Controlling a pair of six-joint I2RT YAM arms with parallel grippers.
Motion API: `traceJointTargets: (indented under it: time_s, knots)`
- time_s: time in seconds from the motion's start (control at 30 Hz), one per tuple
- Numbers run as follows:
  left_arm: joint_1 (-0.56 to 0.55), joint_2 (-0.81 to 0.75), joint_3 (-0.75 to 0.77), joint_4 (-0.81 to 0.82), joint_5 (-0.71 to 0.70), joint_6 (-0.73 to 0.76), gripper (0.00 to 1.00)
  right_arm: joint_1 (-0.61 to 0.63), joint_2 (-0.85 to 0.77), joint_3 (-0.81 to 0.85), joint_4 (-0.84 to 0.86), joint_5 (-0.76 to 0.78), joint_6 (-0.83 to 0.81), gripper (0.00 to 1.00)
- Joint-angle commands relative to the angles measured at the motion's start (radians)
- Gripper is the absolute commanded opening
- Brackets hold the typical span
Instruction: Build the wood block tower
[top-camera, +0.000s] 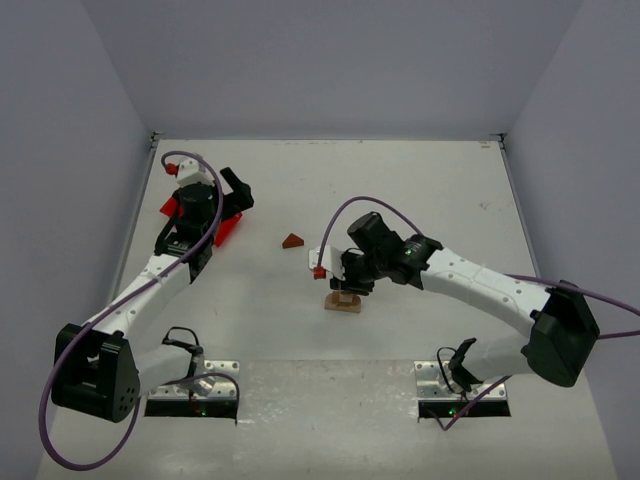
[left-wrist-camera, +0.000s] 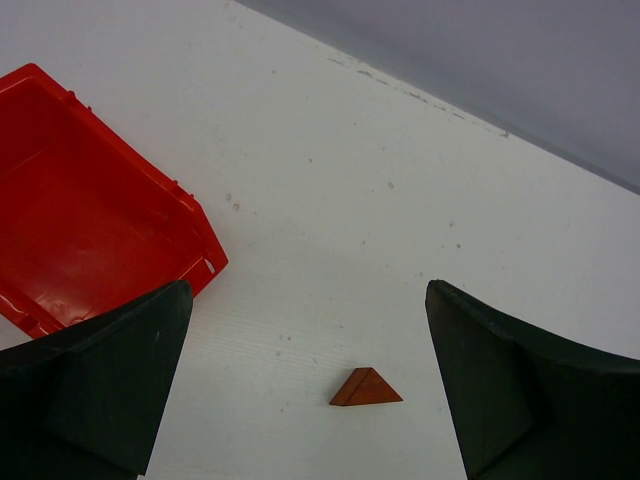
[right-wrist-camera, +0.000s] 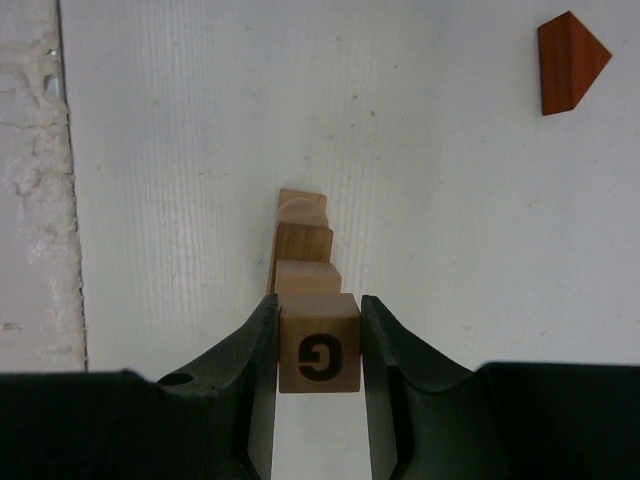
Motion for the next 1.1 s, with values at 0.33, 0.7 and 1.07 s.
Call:
traceJointTargets:
  time_s: [0.33,0.7,1.07]
  knots:
    - [0.014,-0.008,-0.005,0.049,-0.003,0.002,1.0,0.009,0.026,0.042,0.089,0.048,0.097,0.14]
    - [0.014,-0.008,-0.01,0.053,-0.014,0.003,1.0,0.018,0.023,0.024,0.068,0.006,0.094,0.14]
    - [0.014,-0.005,-0.011,0.054,-0.016,0.0,1.0,0.029,0.0,-0.024,0.075,0.012,0.059,0.15]
